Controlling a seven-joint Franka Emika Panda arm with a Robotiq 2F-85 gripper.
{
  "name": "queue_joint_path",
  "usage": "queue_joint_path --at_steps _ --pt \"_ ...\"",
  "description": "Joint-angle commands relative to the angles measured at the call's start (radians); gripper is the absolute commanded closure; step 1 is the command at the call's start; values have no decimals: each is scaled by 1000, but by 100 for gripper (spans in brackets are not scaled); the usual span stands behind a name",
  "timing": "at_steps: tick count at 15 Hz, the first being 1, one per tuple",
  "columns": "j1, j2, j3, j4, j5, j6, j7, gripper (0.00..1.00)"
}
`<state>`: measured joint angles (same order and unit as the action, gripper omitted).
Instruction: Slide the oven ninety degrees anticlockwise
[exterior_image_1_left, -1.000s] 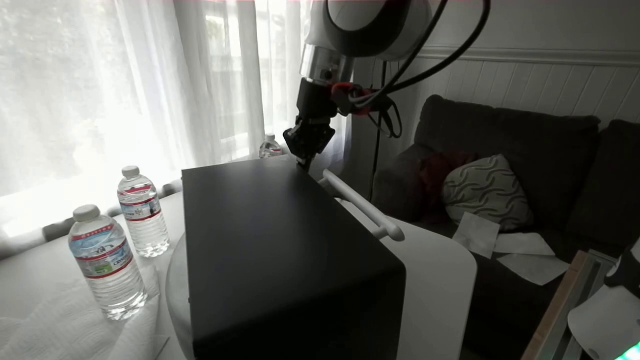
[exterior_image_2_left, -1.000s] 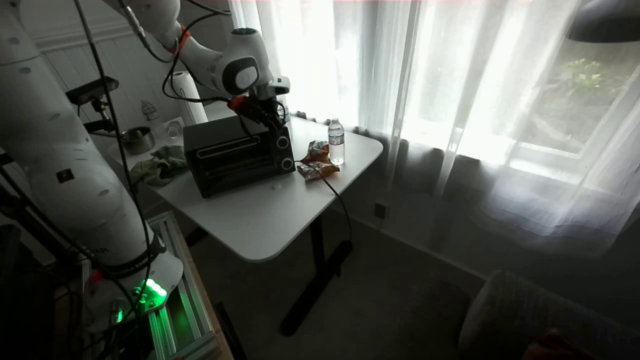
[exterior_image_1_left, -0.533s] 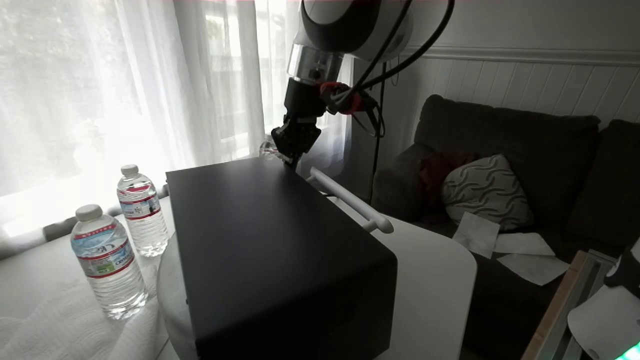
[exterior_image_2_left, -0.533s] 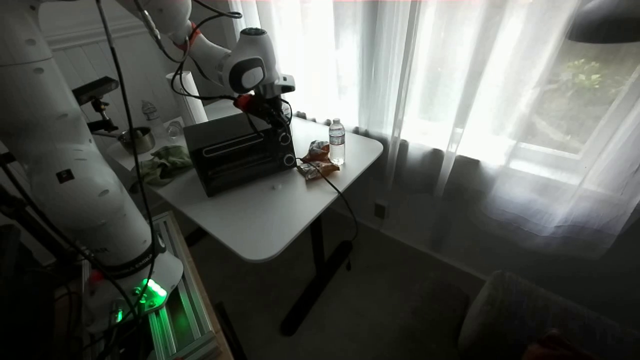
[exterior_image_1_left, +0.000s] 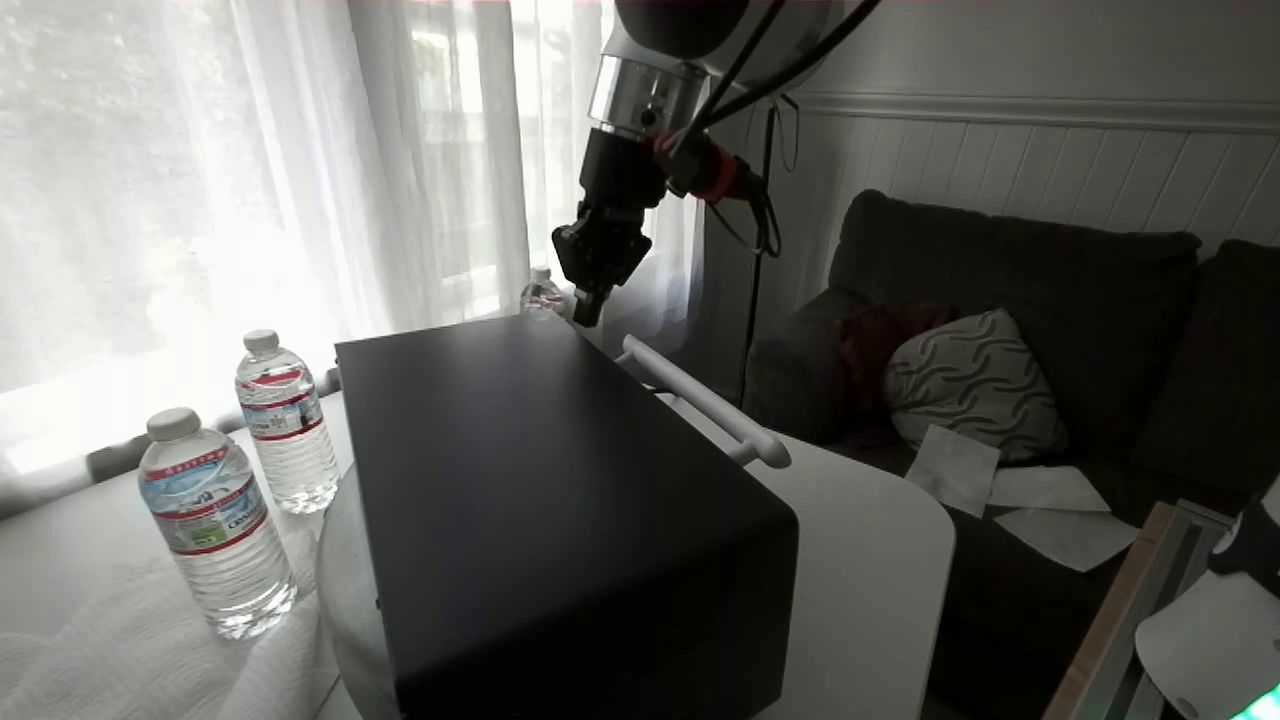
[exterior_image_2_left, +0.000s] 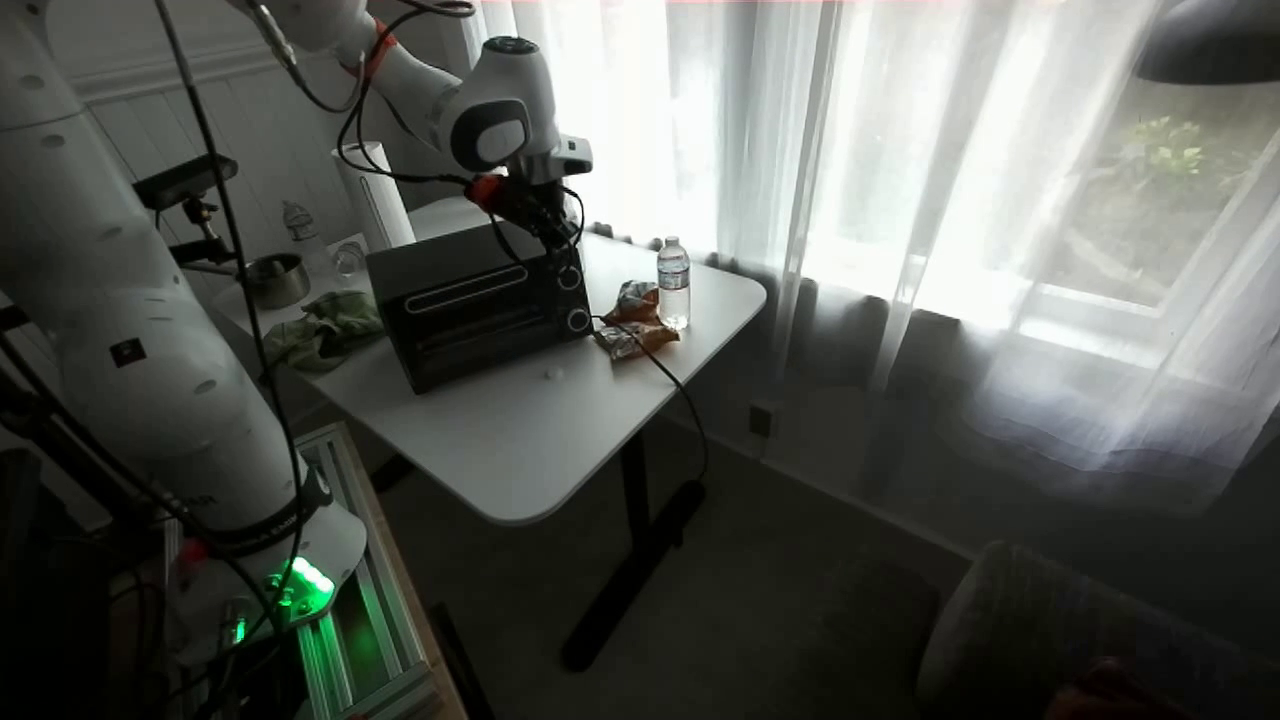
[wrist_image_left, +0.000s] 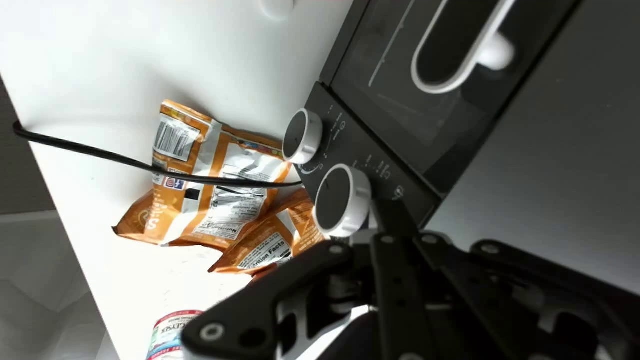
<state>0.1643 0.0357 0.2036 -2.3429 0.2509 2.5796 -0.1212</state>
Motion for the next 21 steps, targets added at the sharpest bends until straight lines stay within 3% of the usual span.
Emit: queue_joint_path --at_steps 1,4,7,11,13,18,21 --pt "-8 -145 -24 -95 -40 -54 29 100" --pt "-18 -237 -47 -139 -107 -197 49 100" --pt "0 -359 -77 -190 -57 -372 -66 100" --pt "11 -548 -88 -261 -86 -531 -89 100" --pt "16 -635 -96 -289 -101 -599 -98 72" --pt "22 -827 -146 -346 -135 -726 -167 38" --pt "12 -933 -187 -381 -173 -731 -214 18"
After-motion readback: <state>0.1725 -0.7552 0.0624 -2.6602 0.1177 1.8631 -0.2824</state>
